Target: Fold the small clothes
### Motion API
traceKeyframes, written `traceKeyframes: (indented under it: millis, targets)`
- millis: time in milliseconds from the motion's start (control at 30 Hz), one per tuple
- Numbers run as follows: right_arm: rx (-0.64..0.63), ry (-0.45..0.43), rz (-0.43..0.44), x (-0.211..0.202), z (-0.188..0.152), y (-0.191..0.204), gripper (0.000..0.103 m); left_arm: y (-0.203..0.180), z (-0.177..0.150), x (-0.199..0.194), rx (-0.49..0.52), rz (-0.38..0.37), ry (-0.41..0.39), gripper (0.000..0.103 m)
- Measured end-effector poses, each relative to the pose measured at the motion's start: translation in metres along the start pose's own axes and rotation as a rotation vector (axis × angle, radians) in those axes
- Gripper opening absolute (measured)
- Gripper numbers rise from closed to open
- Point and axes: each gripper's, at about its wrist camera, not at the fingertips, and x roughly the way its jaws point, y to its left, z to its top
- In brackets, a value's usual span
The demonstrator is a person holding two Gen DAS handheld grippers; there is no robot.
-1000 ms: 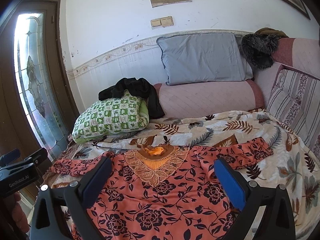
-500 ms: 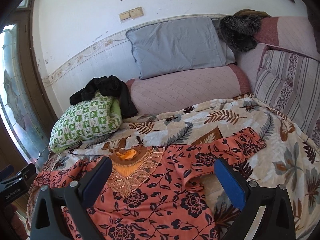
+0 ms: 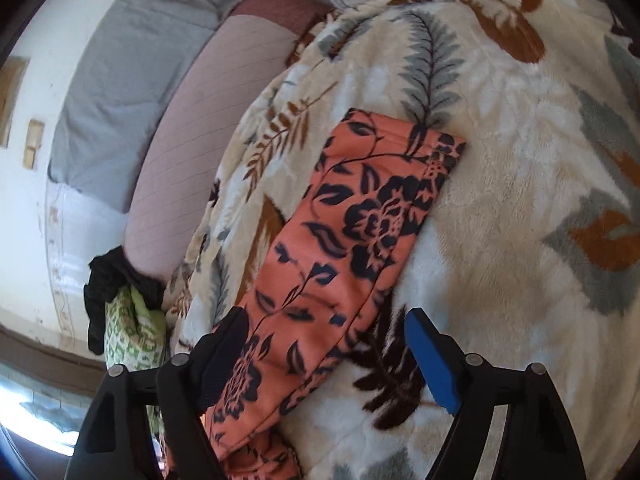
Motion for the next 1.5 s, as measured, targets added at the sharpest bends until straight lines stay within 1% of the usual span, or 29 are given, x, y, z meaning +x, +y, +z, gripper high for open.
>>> traceKeyframes:
  millis: [67,167,200,233,267,300,367,433,467,533,600,667,767,833,900,933,967,1000,1033,1067,1100,1167,1300,1333,1367,1400,1433,1467,1500]
  targets:
    - [0.026,-0.036,-0.042,0.013,0.012,-0.007,0.081,0.005,0.000,0.008,-0.005,0.014,0.008,0.103]
    - [0.060,-0.088,-0.010,0.025,0.024,-0.012,0.079,0.011,0.003,0.008,-0.014,0.026,0.002,0.103]
    - [0.035,-0.096,-0.020,0.027,0.027,-0.007,0.066,0.012,0.006,0.008,-0.016,0.023,-0.003,0.103]
    - [-0.001,-0.099,-0.027,0.031,0.029,-0.003,0.028,0.012,0.007,0.005,-0.017,0.022,-0.011,0.103]
    - [-0.023,-0.088,-0.035,0.037,0.031,-0.002,0.011,0.014,0.010,0.003,-0.016,0.022,-0.020,0.103]
    - [-0.017,-0.077,-0.042,0.042,0.031,-0.004,0.007,0.015,0.011,0.000,-0.011,0.026,-0.032,0.103]
    - [-0.020,-0.118,-0.040,0.037,0.026,0.002,0.007,0.022,0.014,-0.007,-0.005,0.050,-0.057,0.103]
    - [-0.120,-0.147,-0.009,0.023,0.015,0.037,0.007,0.034,0.018,-0.012,-0.020,0.078,-0.071,0.103]
    - [-0.186,-0.168,0.034,0.012,0.006,0.061,0.007,0.043,0.020,-0.015,-0.038,0.088,-0.077,0.103]
    - [-0.311,-0.190,0.156,-0.014,-0.020,0.115,0.007,0.063,0.025,-0.021,-0.083,0.105,-0.090,0.103]
    - [-0.417,-0.185,0.272,-0.033,-0.055,0.166,0.007,0.085,0.027,-0.025,-0.121,0.135,-0.102,0.103]
    - [-0.526,-0.156,0.351,-0.040,-0.098,0.215,0.007,0.111,0.028,-0.029,-0.156,0.176,-0.113,0.103]
    - [-0.665,-0.066,0.416,-0.026,-0.171,0.275,0.007,0.154,0.026,-0.032,-0.210,0.246,-0.119,0.103]
    - [-0.729,0.008,0.439,-0.007,-0.224,0.302,0.008,0.184,0.024,-0.031,-0.250,0.290,-0.110,0.103]
    - [-0.789,0.091,0.393,0.022,-0.280,0.319,0.011,0.216,0.020,-0.026,-0.307,0.321,-0.088,0.103]
    - [-0.809,0.152,0.351,0.041,-0.307,0.324,0.015,0.232,0.017,-0.023,-0.339,0.331,-0.073,0.103]
    - [-0.831,0.237,0.309,0.063,-0.333,0.326,0.019,0.245,0.014,-0.020,-0.369,0.338,-0.056,0.103]
    - [-0.863,0.331,0.272,0.086,-0.357,0.324,0.040,0.260,0.011,-0.017,-0.399,0.344,-0.039,0.103]
    - [-0.897,0.411,0.245,0.106,-0.380,0.318,0.071,0.272,0.007,-0.016,-0.428,0.351,-0.024,0.103]
    - [-0.920,0.466,0.241,0.117,-0.400,0.311,0.078,0.284,0.004,-0.014,-0.455,0.358,-0.010,0.103]
    - [-0.930,0.488,0.244,0.123,-0.413,0.304,0.079,0.296,0.000,-0.013,-0.481,0.361,0.003,0.103]
    - [-0.940,0.489,0.244,0.118,-0.423,0.291,0.079,0.318,-0.010,-0.015,-0.529,0.369,0.025,0.103]
    - [-0.864,0.415,0.344,0.099,-0.410,0.294,0.079,0.360,-0.029,-0.016,-0.654,0.396,0.070,0.103]
    - [-0.855,0.391,0.325,0.101,-0.410,0.300,0.078,0.371,-0.034,-0.017,-0.696,0.401,0.077,0.103]
    - [-0.853,0.389,0.281,0.108,-0.411,0.302,0.077,0.382,-0.040,-0.019,-0.739,0.407,0.079,0.103]
    - [-0.867,0.425,0.213,0.122,-0.416,0.303,0.073,0.392,-0.045,-0.021,-0.779,0.409,0.081,0.103]
    - [-0.898,0.504,0.111,0.142,-0.425,0.308,0.064,0.401,-0.050,-0.023,-0.818,0.413,0.081,0.103]
    - [-0.946,0.511,0.037,0.149,-0.431,0.307,0.061,0.409,-0.054,-0.026,-0.851,0.418,0.080,0.103]
    - [-0.997,0.461,0.027,0.141,-0.434,0.316,0.060,0.415,-0.058,-0.029,-0.878,0.421,0.078,0.103]
